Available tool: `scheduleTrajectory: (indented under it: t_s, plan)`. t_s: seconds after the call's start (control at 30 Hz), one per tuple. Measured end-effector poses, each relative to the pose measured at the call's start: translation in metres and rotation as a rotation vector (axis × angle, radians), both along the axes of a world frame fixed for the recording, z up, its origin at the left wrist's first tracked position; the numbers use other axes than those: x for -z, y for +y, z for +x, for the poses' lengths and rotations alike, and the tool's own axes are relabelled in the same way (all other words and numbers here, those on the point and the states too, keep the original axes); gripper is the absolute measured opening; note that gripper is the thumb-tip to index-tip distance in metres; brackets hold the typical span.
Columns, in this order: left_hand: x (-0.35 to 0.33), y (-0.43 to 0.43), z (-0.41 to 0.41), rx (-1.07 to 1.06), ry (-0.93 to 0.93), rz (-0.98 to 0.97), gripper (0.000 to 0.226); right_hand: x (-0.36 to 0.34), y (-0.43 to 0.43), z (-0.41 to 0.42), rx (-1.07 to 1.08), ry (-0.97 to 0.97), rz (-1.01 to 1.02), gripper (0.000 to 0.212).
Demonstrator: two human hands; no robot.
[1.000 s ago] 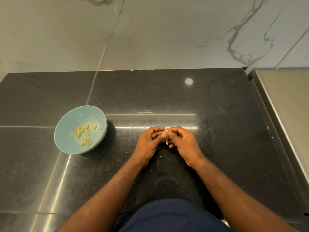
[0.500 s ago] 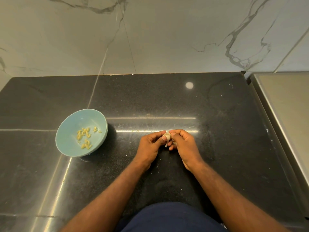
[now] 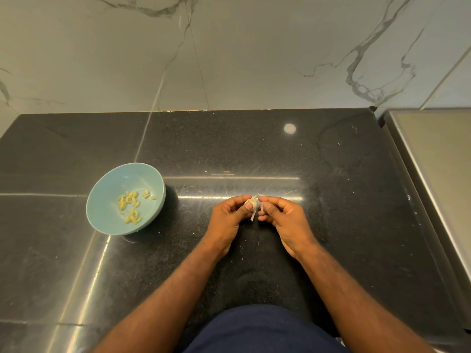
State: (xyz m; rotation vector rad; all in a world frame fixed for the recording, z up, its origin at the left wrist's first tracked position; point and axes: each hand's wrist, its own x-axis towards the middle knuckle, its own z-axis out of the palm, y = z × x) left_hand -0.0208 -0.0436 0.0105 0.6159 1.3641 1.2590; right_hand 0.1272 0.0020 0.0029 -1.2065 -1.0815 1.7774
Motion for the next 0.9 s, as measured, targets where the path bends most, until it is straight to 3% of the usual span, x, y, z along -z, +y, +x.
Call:
scheduleTrajectory:
  t_s: [0.27, 0.53, 0.7, 0.9]
  plan:
    - [-0.0009, -0.0003, -0.002, 0.029, 0.021, -0.014, 0.025, -0.0004, 0.0051, -0.0024, 0.011, -0.227, 0.104, 0.008]
    - [-0.0024, -0.0011, -0.0035, 0.044, 0.041, -0.039, 0.028, 0.0005, 0.0051, 0.0016, 0.01, -0.468, 0.248, 0.01]
    - [-0.0033, 0.0, -0.0051, 0.048, 0.009, -0.047, 0.028, -0.0019, 0.008, 0.0051, -0.01, -0.569, 0.322, 0.009]
    - [-0.0055, 0.0001, -0.0047, 0.007, -0.1, -0.04, 0.025, -0.0069, 0.0088, 0.0065, -0.097, -0.74, 0.545, 0.007]
